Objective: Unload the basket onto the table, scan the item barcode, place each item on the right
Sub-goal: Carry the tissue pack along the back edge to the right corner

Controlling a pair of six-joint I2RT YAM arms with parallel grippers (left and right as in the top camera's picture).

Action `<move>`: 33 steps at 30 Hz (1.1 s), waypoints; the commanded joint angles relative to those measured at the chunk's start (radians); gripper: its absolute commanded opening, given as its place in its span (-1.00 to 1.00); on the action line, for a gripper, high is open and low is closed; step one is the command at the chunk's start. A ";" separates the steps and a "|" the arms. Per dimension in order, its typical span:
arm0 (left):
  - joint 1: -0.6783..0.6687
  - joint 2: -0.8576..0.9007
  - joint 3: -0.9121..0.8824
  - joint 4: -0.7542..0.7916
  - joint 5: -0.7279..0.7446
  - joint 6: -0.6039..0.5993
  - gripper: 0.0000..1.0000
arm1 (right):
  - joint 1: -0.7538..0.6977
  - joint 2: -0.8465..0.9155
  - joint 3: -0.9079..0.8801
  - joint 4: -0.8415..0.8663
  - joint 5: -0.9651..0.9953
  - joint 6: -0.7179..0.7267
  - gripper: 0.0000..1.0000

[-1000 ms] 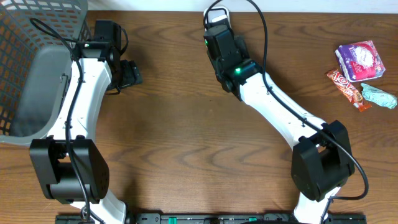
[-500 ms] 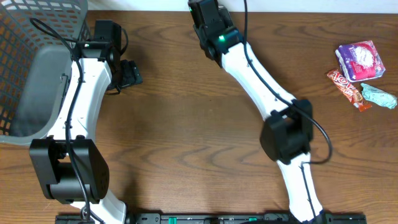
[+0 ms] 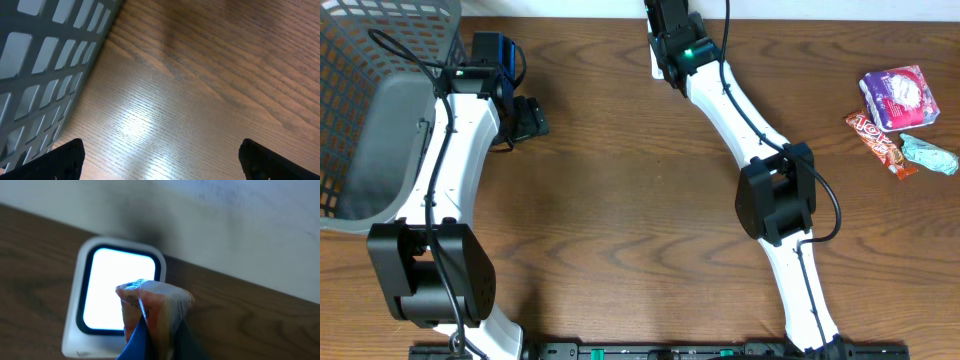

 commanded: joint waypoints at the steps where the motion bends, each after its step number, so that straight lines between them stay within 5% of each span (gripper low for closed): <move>1: 0.004 0.006 -0.001 -0.005 -0.006 -0.016 0.96 | -0.010 0.002 0.031 0.005 -0.054 0.038 -0.98; 9: 0.004 0.006 -0.001 -0.005 -0.005 -0.016 0.96 | -0.024 0.002 0.031 0.006 -0.067 0.101 -0.98; 19: 0.004 0.006 -0.001 -0.005 -0.006 -0.016 0.96 | -0.118 -0.085 0.032 -0.149 0.213 0.102 -0.98; 25: 0.004 0.006 -0.001 -0.005 -0.005 -0.016 0.96 | -0.257 -0.129 0.032 -0.344 0.204 0.191 -0.98; 33: 0.004 0.006 -0.001 -0.005 -0.005 -0.016 0.96 | -0.447 -0.127 0.011 -0.518 -0.041 0.150 -0.98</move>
